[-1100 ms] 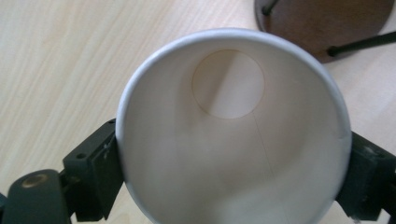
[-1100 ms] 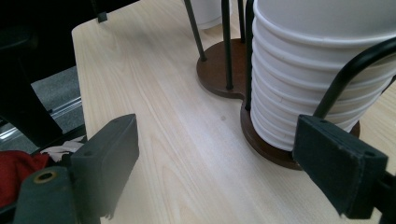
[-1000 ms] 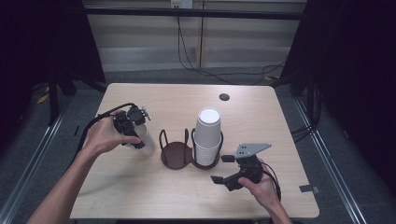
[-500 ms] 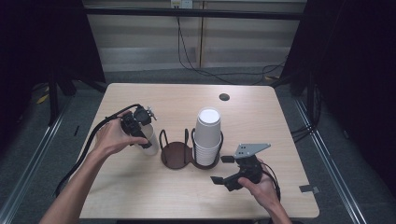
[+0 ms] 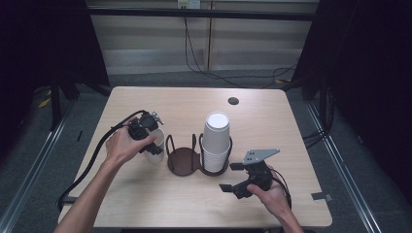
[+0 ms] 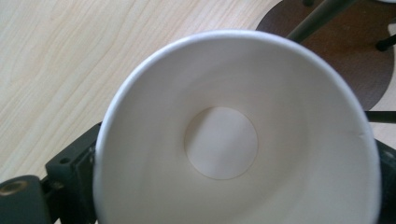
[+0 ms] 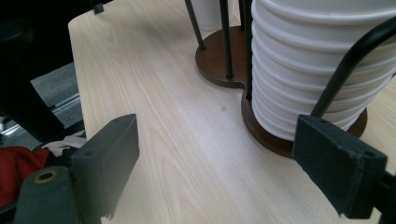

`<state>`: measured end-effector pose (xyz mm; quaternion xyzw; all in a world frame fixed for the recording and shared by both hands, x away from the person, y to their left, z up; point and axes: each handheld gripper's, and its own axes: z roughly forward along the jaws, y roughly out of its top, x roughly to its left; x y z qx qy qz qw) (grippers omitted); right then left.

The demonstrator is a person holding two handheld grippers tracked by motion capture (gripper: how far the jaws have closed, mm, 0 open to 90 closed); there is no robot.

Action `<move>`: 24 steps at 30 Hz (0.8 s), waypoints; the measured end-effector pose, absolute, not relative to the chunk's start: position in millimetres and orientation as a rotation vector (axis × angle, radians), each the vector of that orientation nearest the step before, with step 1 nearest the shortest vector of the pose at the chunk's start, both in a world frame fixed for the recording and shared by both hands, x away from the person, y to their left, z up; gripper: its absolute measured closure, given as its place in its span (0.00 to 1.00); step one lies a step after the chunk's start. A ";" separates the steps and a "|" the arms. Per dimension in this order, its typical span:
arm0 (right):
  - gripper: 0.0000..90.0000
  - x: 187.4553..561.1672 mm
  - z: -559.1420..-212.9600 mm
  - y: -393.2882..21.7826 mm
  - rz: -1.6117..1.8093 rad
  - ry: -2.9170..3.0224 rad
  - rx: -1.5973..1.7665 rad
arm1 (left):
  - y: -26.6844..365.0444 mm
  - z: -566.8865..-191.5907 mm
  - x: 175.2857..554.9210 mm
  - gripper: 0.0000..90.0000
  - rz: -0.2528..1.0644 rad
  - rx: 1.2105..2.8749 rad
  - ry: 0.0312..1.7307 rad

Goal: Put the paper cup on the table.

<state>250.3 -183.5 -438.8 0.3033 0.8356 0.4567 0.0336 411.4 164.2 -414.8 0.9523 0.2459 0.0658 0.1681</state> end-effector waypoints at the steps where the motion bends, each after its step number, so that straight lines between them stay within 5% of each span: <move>1: 0.16 250.4 -438.7 -183.6 1.406 2.569 0.933 | 164.9 -415.5 411.0 0.06 0.184 2.703 0.697; 24: 0.16 251.0 -439.8 -183.2 1.392 2.568 0.946 | 196.9 -435.5 402.2 0.10 0.058 2.619 0.656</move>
